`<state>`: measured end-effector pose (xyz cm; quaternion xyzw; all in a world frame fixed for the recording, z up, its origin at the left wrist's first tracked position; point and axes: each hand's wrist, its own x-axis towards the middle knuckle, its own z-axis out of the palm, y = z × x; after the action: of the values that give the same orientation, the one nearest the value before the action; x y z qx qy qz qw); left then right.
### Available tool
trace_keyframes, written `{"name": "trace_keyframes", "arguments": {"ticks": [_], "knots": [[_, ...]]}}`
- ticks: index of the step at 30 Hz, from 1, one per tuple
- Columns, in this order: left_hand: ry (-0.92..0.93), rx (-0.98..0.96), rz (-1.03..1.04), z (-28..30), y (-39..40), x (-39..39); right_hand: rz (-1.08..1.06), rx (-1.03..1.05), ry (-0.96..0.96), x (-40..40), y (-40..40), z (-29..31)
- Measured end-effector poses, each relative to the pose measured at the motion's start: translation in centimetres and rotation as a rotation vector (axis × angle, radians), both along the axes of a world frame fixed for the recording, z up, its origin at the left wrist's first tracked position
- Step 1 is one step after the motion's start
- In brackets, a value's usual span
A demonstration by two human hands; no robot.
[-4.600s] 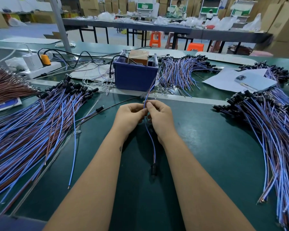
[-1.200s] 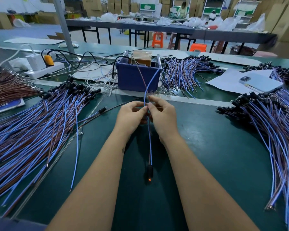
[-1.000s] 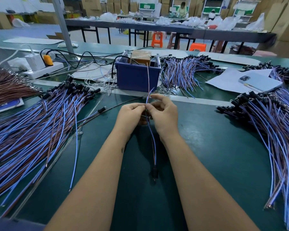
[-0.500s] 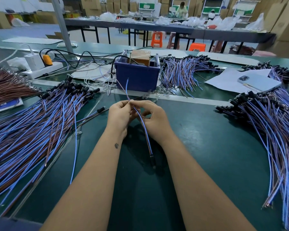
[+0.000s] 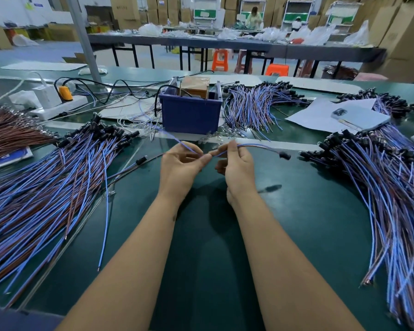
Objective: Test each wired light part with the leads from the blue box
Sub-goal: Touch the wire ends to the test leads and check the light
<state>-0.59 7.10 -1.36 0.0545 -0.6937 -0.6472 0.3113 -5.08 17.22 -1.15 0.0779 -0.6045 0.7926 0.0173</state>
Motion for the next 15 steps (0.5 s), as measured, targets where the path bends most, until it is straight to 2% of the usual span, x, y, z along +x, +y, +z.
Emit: {"name": "trace_keyframes", "arguments": {"ticks": [3,6,9,12,15], "knots": [[0.058,-0.260,-0.110,0.0,2.1,0.8,-0.045,-0.039,-0.063,0.0,1.3,0.6],[0.164,-0.525,-0.134,0.1,5.4,1.3,-0.042,-0.015,-0.026,-0.3,4.2,2.0],[0.281,-0.585,-0.106,1.0,9.7,1.3,-0.066,0.074,0.048,-1.0,9.2,3.8],[0.342,-0.613,-0.226,2.1,14.3,1.4,-0.146,0.355,0.109,-1.9,15.1,5.2],[0.370,-0.754,-0.376,2.4,18.4,1.6,-0.305,0.729,0.194,-2.5,20.9,6.3]]}}
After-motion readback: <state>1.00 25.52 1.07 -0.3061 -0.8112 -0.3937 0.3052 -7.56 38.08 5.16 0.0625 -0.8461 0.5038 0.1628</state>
